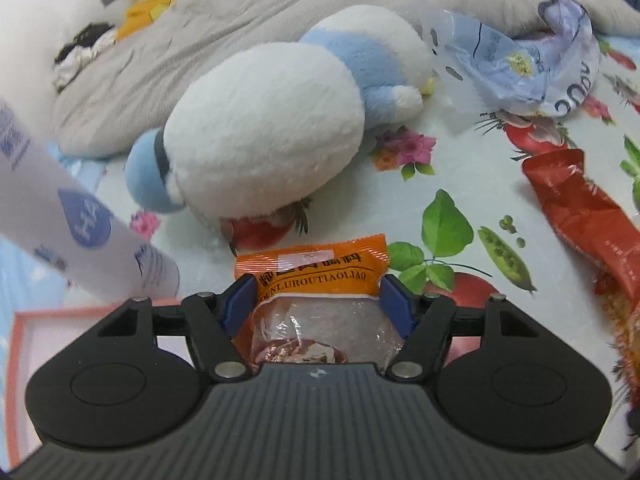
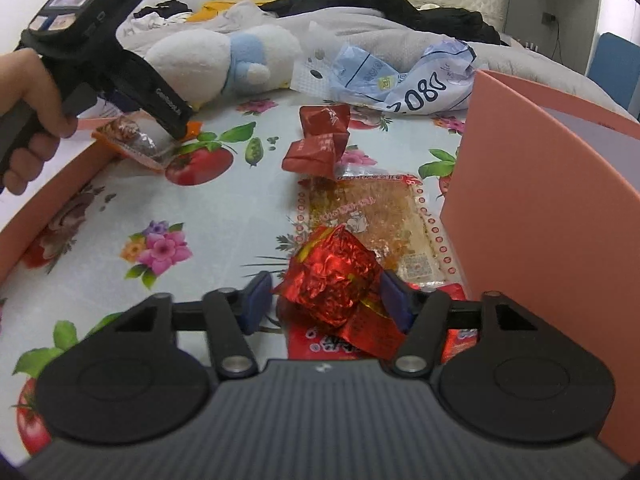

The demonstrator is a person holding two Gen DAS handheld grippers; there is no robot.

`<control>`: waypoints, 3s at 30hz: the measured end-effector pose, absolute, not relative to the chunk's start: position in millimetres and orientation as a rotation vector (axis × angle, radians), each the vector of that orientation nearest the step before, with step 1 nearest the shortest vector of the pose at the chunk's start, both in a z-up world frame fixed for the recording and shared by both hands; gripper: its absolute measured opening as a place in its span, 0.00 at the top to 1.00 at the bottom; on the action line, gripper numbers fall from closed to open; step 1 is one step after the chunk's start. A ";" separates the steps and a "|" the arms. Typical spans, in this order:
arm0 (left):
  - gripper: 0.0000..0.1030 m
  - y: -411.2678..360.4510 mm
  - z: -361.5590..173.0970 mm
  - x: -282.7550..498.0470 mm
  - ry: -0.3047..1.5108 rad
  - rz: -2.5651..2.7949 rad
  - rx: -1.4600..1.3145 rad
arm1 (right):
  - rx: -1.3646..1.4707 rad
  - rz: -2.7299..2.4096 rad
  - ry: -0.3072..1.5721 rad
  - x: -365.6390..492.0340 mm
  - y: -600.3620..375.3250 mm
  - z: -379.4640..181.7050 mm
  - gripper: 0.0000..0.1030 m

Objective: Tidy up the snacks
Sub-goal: 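Grasp the red foil candy with the right gripper, then lift the orange packet and red candy with both grippers toward the box, then lower both packets into the deep pink box and open both grippers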

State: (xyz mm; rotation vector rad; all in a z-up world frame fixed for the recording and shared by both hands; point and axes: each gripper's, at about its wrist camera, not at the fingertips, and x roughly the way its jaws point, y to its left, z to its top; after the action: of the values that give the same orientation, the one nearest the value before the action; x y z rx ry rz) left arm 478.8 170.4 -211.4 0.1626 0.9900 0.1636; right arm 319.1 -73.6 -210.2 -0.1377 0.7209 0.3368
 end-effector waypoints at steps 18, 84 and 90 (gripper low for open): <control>0.40 140.3 -173.2 341.7 0.957 0.091 -0.041 | -0.056 0.401 0.695 258.9 -99.3 -172.7 0.64; 0.57 -122.8 -32.5 205.6 0.726 -0.390 -0.326 | 0.103 0.210 0.561 179.7 -330.7 -47.7 0.63; 0.57 -149.8 -54.5 245.6 0.781 -0.358 -0.326 | 0.130 0.229 0.610 213.7 -355.5 -69.1 0.63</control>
State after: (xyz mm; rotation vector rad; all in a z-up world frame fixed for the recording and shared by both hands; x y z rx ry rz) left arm 245.6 -149.8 -54.5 -0.3263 0.7809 -0.3584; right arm 213.7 -355.5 -69.1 0.1297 0.6096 0.2286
